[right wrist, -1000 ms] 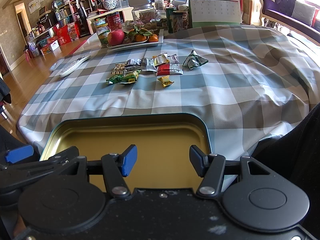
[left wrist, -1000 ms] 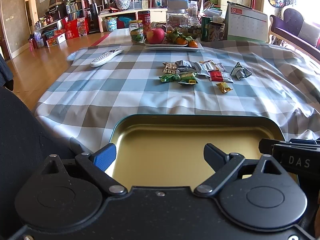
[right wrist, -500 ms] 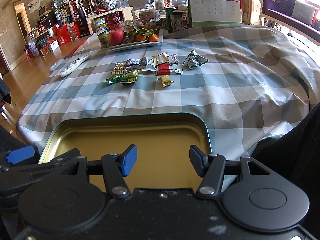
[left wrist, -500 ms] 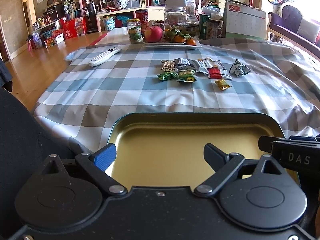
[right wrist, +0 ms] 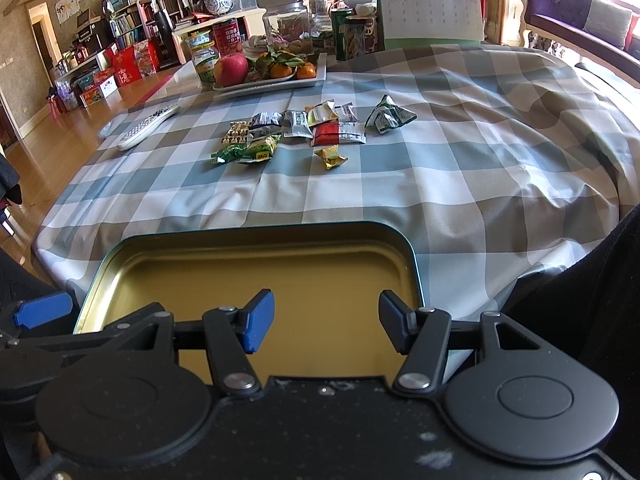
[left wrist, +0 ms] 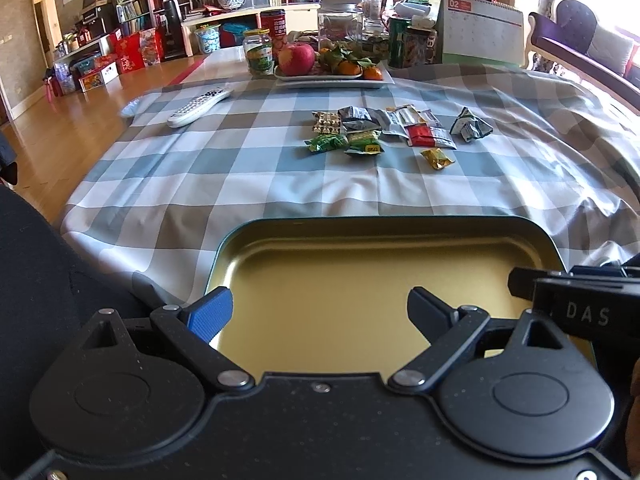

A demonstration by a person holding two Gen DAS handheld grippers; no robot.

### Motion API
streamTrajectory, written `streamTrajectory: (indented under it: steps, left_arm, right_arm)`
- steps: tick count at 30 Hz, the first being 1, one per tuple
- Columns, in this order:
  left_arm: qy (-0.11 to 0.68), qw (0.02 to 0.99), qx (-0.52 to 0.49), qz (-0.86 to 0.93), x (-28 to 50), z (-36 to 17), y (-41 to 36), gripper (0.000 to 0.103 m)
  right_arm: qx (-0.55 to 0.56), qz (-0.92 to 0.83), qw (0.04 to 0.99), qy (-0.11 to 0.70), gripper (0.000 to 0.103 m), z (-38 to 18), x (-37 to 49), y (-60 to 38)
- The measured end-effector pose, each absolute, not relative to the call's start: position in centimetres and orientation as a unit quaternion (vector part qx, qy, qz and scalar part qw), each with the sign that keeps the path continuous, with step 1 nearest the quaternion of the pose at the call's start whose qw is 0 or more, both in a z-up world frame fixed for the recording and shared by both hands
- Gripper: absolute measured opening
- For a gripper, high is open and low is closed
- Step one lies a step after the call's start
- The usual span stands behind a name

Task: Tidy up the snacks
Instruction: 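Reach the left tool to the gold biscuit packet while the right tool grasps the white-green packet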

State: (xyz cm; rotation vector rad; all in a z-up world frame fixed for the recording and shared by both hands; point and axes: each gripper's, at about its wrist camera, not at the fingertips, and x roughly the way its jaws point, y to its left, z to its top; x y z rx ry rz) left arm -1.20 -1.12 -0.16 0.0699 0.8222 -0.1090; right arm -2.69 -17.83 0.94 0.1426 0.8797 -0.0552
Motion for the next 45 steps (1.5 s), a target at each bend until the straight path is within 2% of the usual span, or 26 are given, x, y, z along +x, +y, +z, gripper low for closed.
streamTrajectory:
  steps: [10,16,21,32,40,43,45]
  left_arm:
    - [0.364,0.93,0.031,-0.043,1.8,3.5,-0.5,0.094]
    - [0.339,0.938,0.04,-0.051,6.9,5.9,-0.5,0.094]
    - [0.345,0.937,0.007,-0.051,11.9,6.9,0.2,0.094]
    - [0.366,0.93,-0.001,-0.038,20.6,6.4,0.0,0.094]
    - [0.399,0.916,-0.018,-0.043,26.7,5.1,-1.0,0.088]
    - [0.407,0.912,-0.018,-0.04,28.2,4.4,-1.3,0.088]
    - [0.422,0.906,-0.021,-0.036,29.4,3.8,-1.3,0.084]
  right_arm:
    - [0.068,-0.023,0.896,0.438,0.061,2.0,-1.1,-18.9]
    - [0.07,-0.024,0.901,0.427,0.061,4.0,2.6,-20.6]
    - [0.068,-0.03,0.906,0.416,0.061,5.7,6.8,-22.2]
    - [0.069,-0.054,0.907,0.411,0.061,7.6,16.4,-25.1]
    - [0.074,-0.071,0.903,0.417,0.061,7.2,23.7,-25.8]
    - [0.095,-0.075,0.894,0.431,0.061,6.5,26.3,-26.3]
    - [0.117,-0.08,0.886,0.442,0.061,5.8,27.8,-26.9]
